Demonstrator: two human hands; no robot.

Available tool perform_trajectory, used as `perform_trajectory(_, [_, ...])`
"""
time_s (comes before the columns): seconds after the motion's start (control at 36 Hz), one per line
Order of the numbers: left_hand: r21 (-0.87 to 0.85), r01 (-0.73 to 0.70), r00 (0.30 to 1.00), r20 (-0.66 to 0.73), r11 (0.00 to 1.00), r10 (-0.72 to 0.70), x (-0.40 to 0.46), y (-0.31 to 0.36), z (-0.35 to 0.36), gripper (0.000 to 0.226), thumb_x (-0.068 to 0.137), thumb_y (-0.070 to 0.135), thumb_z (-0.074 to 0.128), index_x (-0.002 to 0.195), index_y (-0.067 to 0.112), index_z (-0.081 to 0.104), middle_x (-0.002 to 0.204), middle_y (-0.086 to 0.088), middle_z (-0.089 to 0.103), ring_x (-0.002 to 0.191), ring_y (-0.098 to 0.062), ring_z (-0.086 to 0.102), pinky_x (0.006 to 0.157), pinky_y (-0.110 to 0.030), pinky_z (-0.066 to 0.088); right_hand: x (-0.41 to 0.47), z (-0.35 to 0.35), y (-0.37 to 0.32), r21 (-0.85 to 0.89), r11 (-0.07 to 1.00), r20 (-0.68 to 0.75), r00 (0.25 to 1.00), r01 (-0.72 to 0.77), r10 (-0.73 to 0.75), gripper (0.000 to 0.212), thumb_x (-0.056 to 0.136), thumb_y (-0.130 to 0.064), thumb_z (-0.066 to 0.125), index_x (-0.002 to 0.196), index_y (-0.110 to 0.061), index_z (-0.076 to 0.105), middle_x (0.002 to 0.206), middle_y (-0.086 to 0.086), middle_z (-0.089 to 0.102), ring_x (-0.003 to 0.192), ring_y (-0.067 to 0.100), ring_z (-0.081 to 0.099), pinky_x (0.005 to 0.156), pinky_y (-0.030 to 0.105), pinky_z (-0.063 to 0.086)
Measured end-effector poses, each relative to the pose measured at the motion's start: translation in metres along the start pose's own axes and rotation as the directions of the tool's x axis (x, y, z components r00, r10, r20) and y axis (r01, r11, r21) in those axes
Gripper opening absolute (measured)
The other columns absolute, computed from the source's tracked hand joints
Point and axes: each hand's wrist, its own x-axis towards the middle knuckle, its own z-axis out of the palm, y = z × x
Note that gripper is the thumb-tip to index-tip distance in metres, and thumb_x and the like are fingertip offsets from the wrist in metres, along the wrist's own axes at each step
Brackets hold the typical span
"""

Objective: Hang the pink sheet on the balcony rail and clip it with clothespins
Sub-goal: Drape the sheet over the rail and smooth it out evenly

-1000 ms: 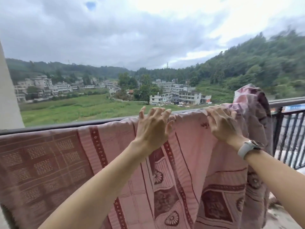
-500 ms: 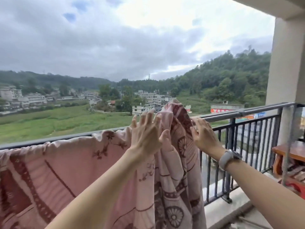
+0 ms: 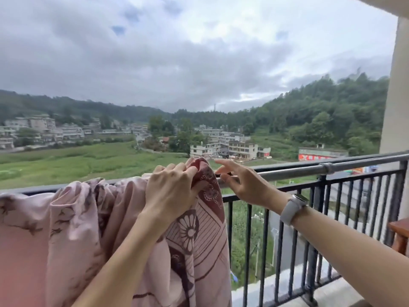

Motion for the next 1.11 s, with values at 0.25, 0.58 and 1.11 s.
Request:
perform_trajectory(0.25, [-0.191,0.288,0.943,-0.112,0.938,-0.313,0.021,0.028,0.008,0.024,0.091,0.035,0.051,0.084,0.017,0.065,0.069,0.013,0.055,0.059,-0.012,0.047,0.055,-0.025,0.031,0.023,-0.009,0.039,0.143,0.949,0.028,0.957,0.281,-0.287,0.045,0.089,-0.013,0.056,0.132,-0.007,0.043,0.107,0.006,0.065,0.088,0.012,0.062,0.079,0.034,0.055])
perform_trajectory(0.58, [-0.499,0.426,0.836,-0.102,0.755,-0.539,0.049,0.091,-0.002,0.014,0.092,0.02,0.051,0.088,0.015,0.064,0.069,0.01,0.061,0.056,0.001,0.056,0.05,-0.009,0.043,0.061,-0.044,0.06,0.519,0.791,-0.117,0.944,0.323,-0.309,0.009,0.089,-0.004,0.056,0.092,0.001,0.061,0.093,0.012,0.067,0.083,0.02,0.064,0.075,0.031,0.054])
perform_trajectory(1.11, [-0.527,0.295,0.922,-0.06,0.797,-0.381,0.221,0.318,0.077,0.026,0.093,0.026,0.049,0.102,0.008,0.065,0.084,0.0,0.069,0.069,-0.016,0.066,0.062,-0.025,0.055,0.006,-0.203,0.294,0.685,0.721,-0.346,0.918,0.105,0.195,0.016,0.087,0.006,0.046,0.09,-0.006,0.057,0.087,0.011,0.061,0.081,0.031,0.064,0.067,0.042,0.057])
